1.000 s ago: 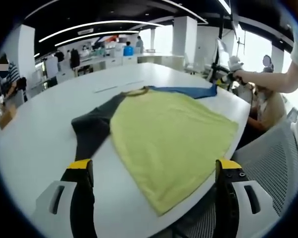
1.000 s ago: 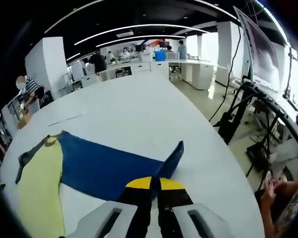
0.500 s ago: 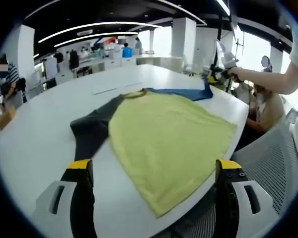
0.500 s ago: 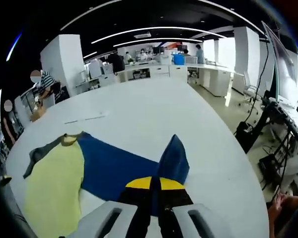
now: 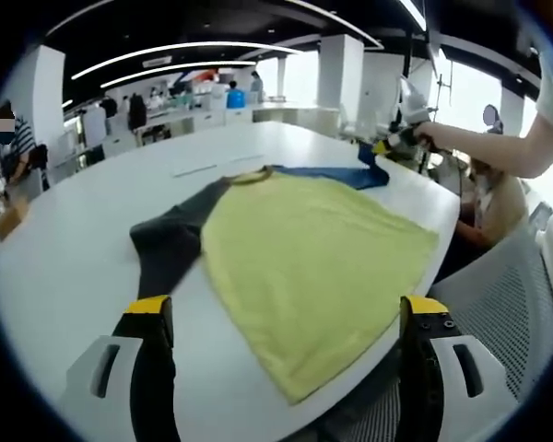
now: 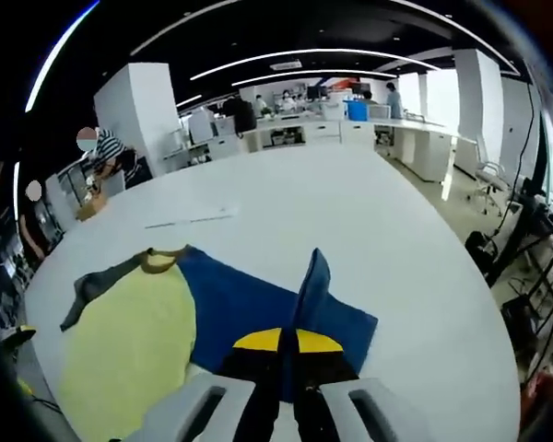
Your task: Fold the garment on the visible template until the final outline fits inside the template.
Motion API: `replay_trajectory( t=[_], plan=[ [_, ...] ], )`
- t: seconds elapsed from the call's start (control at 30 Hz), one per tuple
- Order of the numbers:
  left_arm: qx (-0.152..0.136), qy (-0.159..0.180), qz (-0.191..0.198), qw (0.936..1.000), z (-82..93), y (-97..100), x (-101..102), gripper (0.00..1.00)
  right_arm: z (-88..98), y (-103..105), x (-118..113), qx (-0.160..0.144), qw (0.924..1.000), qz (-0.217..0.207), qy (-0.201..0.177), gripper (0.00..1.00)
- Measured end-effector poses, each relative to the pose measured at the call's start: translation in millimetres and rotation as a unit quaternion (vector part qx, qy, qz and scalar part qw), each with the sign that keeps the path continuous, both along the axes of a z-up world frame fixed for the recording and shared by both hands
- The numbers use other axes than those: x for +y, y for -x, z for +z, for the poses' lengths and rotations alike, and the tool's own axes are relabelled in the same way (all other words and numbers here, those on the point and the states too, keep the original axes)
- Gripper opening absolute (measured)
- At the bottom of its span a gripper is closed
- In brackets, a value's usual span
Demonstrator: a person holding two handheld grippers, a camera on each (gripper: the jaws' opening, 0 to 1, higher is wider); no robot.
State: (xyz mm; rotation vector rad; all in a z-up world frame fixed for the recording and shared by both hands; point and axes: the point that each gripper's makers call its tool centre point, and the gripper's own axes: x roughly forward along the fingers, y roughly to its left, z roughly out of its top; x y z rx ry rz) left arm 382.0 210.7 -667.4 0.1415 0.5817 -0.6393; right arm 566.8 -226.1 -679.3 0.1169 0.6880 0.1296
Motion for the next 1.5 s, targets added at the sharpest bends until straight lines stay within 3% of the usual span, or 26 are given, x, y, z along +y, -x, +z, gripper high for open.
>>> replay_trajectory(
  t=[0.53, 0.87, 1.5],
  plan=[
    [-0.001, 0.001, 0.004, 1.0, -2.6, -1.8, 2, 0.99, 4.7, -10, 58, 0.001, 0.9993, 0.032, -0.02, 0.0],
    [0.001, 0.0, 0.005, 1.0, -6.0, 0.6, 2, 0.99, 5.9, -22, 83, -0.001, 0.9985, 0.047, -0.027, 0.0],
    [0.001, 0.004, 0.012, 0.9999, -7.4, 0.7, 7, 0.99, 21.5, -32, 146, -0.011, 0.9951, 0.085, -0.048, 0.0]
  ],
)
